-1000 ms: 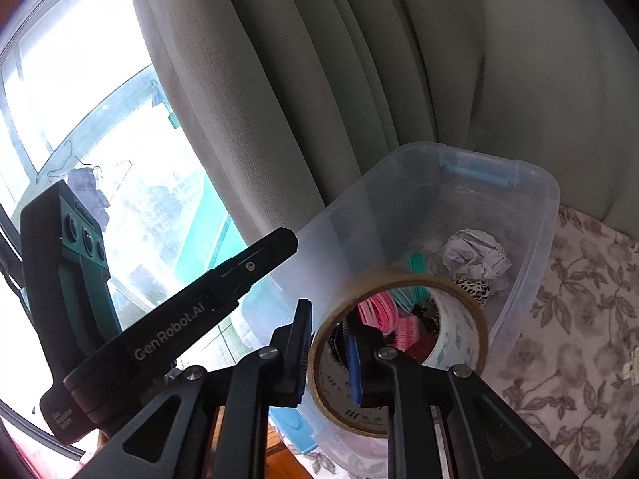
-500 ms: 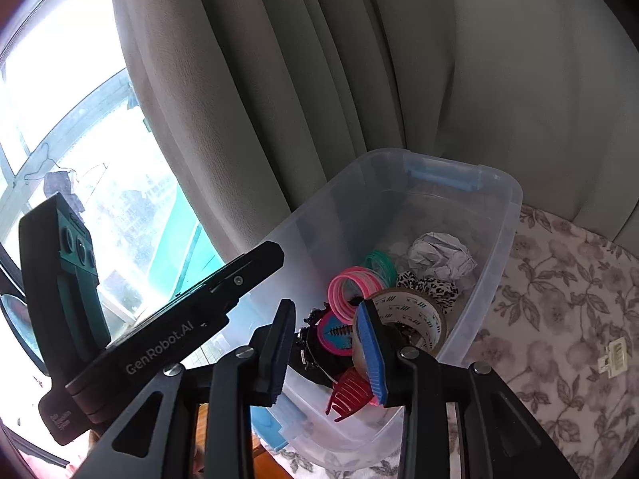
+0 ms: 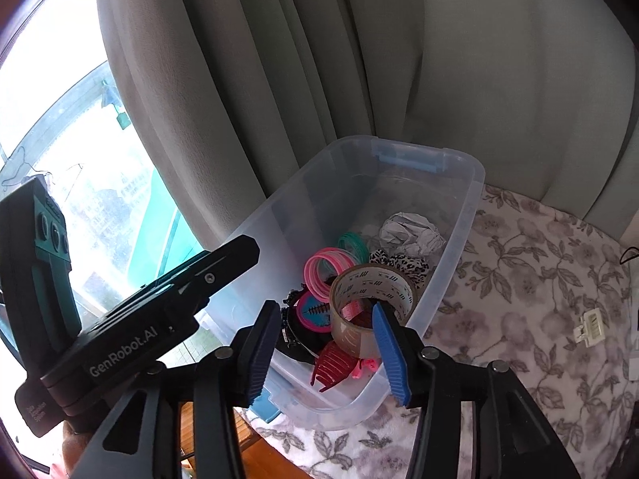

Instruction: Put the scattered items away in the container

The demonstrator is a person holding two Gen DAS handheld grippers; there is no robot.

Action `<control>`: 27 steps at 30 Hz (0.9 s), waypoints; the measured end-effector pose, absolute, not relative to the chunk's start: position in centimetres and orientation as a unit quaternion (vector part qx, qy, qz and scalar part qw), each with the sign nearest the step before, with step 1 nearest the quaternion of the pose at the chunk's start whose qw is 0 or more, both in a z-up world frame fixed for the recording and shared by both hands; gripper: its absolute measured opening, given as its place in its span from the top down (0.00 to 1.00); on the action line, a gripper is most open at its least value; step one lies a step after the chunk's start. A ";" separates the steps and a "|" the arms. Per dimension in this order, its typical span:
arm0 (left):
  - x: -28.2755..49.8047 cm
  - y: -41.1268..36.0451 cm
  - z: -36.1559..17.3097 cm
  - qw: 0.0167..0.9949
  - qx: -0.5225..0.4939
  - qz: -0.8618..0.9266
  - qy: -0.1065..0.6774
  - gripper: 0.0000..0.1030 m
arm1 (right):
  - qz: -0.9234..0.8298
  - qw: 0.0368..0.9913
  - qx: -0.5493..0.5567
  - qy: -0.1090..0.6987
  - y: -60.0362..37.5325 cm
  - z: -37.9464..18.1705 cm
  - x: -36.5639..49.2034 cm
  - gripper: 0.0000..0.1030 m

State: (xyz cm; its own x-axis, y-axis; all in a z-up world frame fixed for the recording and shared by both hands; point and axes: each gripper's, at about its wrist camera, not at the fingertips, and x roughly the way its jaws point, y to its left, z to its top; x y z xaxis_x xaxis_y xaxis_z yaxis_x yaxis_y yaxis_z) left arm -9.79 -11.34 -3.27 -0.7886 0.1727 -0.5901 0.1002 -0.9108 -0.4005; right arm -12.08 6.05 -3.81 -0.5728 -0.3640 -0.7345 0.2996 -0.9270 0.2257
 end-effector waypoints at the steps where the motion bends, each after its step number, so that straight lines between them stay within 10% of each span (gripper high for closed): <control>1: -10.2 -11.2 -3.2 0.020 -0.329 0.921 -0.207 0.36 | -0.886 0.183 0.425 -0.035 6.1 -3.7 -11.9 0.46; 27: -7.7 -12.5 -2.6 -0.010 -0.429 0.892 -0.139 0.18 | -0.875 0.159 0.457 0.006 5.8 -4.5 -11.0 0.41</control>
State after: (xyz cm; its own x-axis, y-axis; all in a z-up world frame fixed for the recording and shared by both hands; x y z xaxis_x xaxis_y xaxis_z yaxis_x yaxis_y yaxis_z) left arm -7.71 -12.53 -2.58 -0.6318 0.1024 -0.7683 0.1365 -0.9610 -0.2404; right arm -11.01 5.84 -4.48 -0.5320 -0.2731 -0.8015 0.2840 -0.9493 0.1349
